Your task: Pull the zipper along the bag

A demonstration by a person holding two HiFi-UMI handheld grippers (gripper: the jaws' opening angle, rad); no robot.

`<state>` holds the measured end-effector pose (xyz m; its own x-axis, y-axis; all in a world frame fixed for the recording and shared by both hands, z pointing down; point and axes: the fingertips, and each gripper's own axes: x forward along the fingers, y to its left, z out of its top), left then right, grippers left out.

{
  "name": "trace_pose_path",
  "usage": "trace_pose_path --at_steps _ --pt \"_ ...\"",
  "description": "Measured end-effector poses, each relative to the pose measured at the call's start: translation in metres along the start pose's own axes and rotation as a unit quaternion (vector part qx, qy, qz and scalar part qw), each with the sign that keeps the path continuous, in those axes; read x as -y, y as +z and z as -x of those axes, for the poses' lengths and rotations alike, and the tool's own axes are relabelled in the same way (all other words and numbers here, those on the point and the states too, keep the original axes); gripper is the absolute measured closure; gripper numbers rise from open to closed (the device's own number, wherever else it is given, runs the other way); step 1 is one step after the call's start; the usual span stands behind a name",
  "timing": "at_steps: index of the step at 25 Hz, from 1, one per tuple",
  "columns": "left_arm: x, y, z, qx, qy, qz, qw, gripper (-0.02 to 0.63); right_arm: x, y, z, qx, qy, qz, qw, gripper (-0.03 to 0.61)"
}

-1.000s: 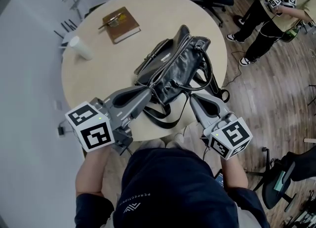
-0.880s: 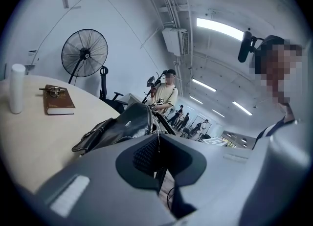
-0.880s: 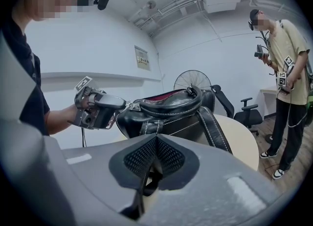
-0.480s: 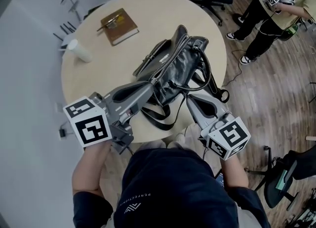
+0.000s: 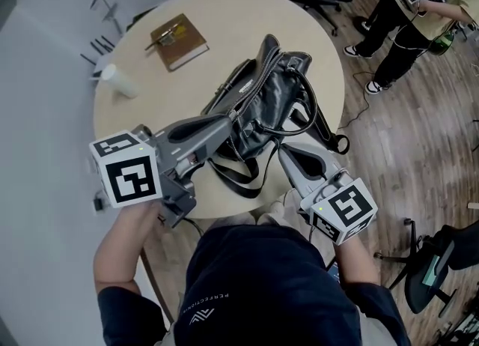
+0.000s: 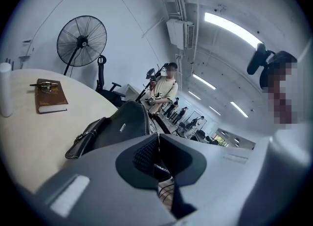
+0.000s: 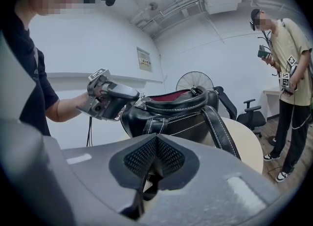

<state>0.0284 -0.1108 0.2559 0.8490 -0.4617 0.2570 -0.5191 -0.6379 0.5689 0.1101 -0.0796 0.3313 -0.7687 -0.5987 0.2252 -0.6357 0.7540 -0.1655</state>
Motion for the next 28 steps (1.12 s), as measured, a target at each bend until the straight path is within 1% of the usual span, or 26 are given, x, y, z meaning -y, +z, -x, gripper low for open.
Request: trace_pose_path --at_steps 3,6,15,18,19,20,22,25,28 --pt "0.000 0.000 0.000 -0.009 0.001 0.002 1.0000 0.586 0.000 0.002 0.004 0.002 -0.001 -0.001 1.000 0.575" --pt "0.000 0.000 0.002 -0.016 0.005 -0.005 0.9999 0.586 0.001 0.005 0.008 -0.001 -0.006 0.005 1.000 0.575" --pt "0.002 -0.003 0.005 -0.030 0.010 -0.058 0.9978 0.586 0.003 0.006 0.015 -0.006 -0.036 0.015 0.999 0.574" --pt "0.002 -0.004 0.007 -0.037 0.011 -0.073 0.9966 0.586 -0.006 0.012 0.017 0.004 -0.028 0.015 0.999 0.572" --pt "0.002 -0.005 0.007 -0.039 0.010 -0.075 0.9964 0.586 -0.011 0.014 0.016 0.007 -0.019 0.015 1.000 0.549" --pt "0.002 -0.005 0.007 -0.041 0.009 -0.077 0.9962 0.586 -0.016 0.016 0.015 0.007 -0.009 0.017 1.000 0.502" --pt "0.003 -0.005 0.008 -0.042 0.009 -0.079 0.9959 0.586 -0.027 0.020 0.011 0.006 0.003 0.030 1.000 0.476" --pt "0.002 -0.005 0.009 -0.039 0.010 -0.078 0.9962 0.586 -0.037 0.026 0.008 0.007 0.004 0.057 0.998 0.441" --pt "0.001 -0.005 0.012 -0.038 0.006 -0.075 0.9964 0.586 -0.042 0.033 0.008 0.015 0.000 0.066 0.998 0.436"
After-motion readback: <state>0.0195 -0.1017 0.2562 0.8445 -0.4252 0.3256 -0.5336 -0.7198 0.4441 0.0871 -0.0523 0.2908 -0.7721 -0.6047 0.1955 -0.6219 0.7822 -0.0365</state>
